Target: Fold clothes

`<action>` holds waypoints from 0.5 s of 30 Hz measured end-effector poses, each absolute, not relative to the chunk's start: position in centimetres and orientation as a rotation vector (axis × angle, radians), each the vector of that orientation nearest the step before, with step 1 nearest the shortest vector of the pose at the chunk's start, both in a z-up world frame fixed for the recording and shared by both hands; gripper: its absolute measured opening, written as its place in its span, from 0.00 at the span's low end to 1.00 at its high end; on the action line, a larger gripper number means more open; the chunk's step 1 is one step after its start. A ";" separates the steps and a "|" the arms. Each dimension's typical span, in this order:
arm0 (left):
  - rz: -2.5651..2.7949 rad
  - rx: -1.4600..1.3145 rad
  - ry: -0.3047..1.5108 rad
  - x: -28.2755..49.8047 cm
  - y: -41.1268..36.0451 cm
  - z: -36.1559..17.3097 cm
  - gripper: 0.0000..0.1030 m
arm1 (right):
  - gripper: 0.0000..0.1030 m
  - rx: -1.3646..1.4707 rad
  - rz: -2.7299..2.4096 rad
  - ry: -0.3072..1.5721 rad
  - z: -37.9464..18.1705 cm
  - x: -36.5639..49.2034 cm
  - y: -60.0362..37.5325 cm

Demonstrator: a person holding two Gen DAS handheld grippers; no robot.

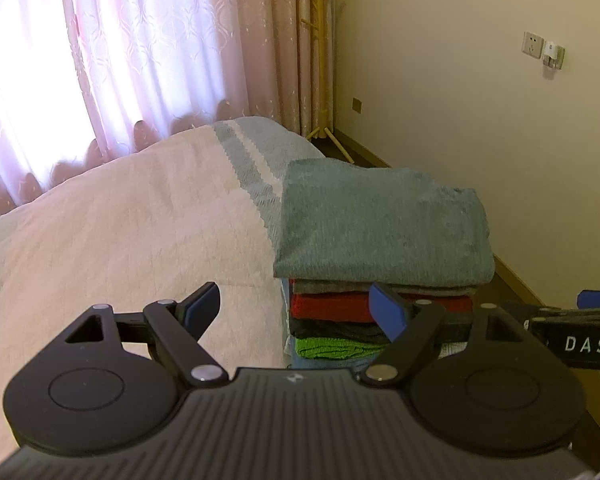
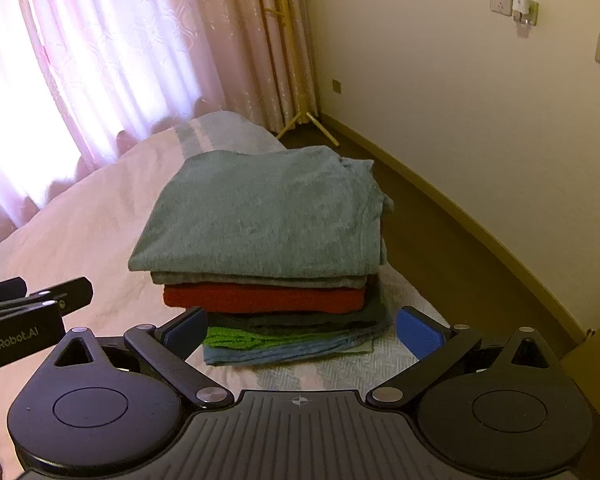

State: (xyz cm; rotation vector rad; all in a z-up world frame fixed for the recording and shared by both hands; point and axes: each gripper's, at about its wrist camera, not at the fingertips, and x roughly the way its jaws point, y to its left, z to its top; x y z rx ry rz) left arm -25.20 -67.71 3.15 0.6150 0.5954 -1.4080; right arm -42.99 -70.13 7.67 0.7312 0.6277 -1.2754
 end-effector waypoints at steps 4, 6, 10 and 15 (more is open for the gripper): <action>-1.403 0.633 0.601 -25.5 -67.4 2.7 0.77 | 1.00 0.742 -1.272 0.633 7.4 -43.2 -69.9; -1.401 0.642 0.602 -25.7 -67.3 2.5 0.77 | 1.00 0.748 -1.269 0.635 7.2 -43.2 -69.9; -1.400 0.656 0.603 -26.0 -67.0 2.1 0.77 | 1.00 0.758 -1.267 0.639 6.8 -43.5 -69.7; -1.393 0.675 0.606 -26.3 -66.8 1.6 0.77 | 1.00 0.765 -1.265 0.647 6.5 -43.7 -69.6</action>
